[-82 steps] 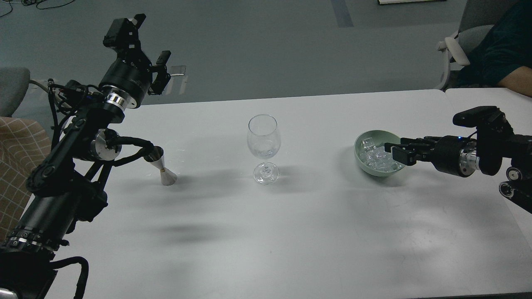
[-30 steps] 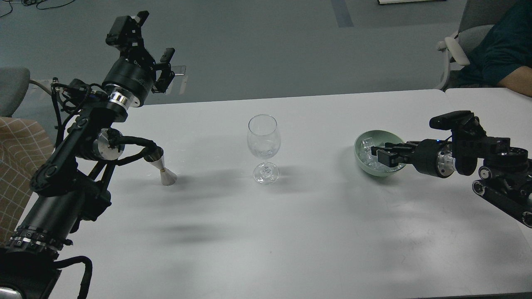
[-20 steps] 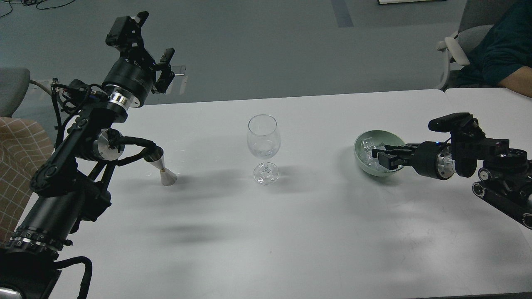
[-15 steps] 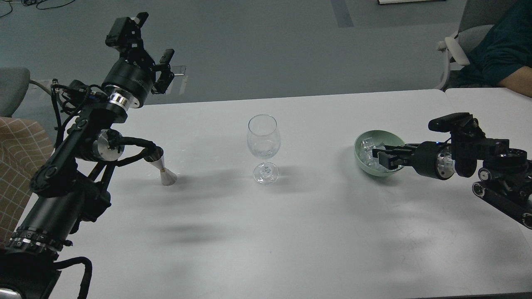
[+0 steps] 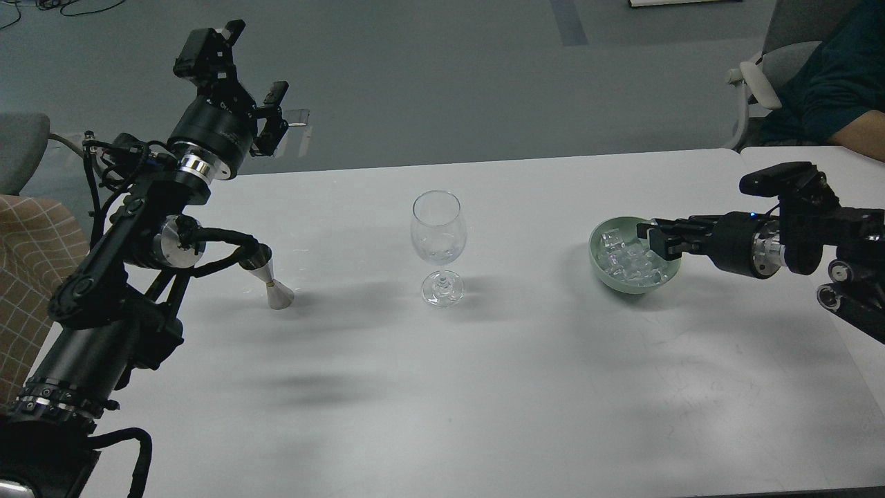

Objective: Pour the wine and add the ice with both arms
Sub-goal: 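Lift the right gripper from the bowl and carry it over the glass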

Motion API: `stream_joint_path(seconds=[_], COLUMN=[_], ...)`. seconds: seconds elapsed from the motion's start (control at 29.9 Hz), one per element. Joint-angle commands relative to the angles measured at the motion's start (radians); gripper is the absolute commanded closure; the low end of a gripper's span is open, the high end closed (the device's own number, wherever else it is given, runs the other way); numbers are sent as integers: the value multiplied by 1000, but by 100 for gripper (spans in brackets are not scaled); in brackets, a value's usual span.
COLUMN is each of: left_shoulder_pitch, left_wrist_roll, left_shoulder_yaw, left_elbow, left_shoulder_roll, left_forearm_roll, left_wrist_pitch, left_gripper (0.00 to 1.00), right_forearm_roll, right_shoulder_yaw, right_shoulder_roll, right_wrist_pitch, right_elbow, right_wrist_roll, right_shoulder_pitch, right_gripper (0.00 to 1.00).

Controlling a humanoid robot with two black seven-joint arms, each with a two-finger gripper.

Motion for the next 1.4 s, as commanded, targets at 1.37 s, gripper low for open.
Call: stream_joint_path(seconds=[1.37], left_shoulder_pitch=[-6], left_wrist_roll=[2], left_shoulder_yaw=[-1], left_elbow=[-1], left_shoulder_roll=[-1], left_forearm_roll=[2], left_wrist_pitch=[0], left_gripper=[2], right_forearm_roll=[272], right_shoulder_yaw=[-443], right_shoulder_roll=[687], right_wrist_pitch=[282], right_elbow=[-266], right_wrist_roll=[64], right_shoulder_pitch=[834], right_gripper=[100])
